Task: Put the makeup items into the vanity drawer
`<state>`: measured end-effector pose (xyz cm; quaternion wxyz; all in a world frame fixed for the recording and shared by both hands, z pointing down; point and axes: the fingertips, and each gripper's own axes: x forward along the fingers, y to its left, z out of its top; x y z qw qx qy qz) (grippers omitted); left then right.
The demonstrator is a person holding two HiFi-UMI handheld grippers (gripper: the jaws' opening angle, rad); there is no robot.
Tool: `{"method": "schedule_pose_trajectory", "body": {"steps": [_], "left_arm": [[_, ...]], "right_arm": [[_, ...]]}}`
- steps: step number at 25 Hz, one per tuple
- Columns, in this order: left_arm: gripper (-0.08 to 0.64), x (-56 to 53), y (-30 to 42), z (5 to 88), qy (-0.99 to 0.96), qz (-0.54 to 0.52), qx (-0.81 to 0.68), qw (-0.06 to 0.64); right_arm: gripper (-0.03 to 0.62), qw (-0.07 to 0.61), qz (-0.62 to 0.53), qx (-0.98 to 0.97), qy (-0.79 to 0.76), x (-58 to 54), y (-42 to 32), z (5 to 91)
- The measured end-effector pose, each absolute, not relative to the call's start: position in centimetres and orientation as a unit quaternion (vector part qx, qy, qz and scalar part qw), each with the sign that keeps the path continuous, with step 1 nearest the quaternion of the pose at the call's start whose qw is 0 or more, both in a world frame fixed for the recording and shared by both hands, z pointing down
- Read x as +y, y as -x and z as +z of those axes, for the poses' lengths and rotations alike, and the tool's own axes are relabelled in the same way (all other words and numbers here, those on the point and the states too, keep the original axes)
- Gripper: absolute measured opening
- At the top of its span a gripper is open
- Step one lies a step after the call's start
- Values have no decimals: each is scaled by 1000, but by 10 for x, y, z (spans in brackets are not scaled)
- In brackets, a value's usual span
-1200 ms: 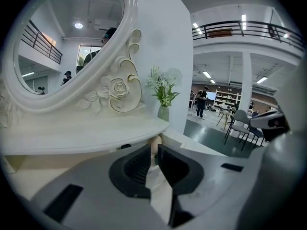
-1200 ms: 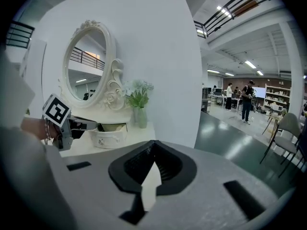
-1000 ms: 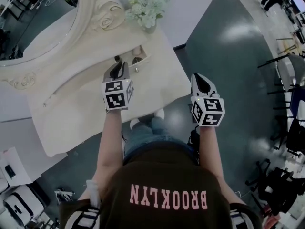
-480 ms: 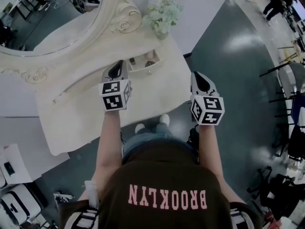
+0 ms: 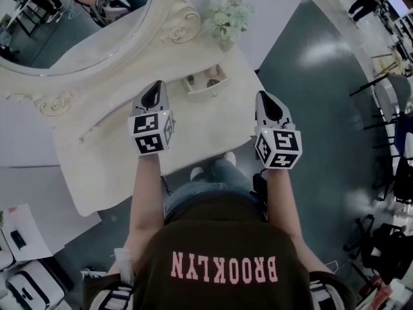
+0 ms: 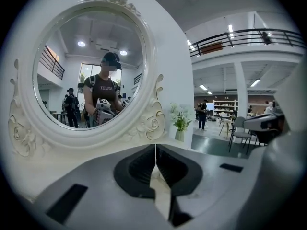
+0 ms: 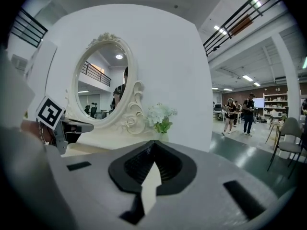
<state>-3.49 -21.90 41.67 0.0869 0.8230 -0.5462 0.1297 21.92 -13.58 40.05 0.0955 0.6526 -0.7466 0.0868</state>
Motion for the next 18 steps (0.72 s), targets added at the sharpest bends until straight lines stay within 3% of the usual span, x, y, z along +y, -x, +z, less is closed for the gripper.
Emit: {"method": "schedule_pose_trajectory", "body": {"steps": [18], "left_arm": [[9, -197, 63, 371, -833, 68, -546, 55]], "right_arm": [[-11, 80, 37, -742, -665, -110, -192, 356]]}}
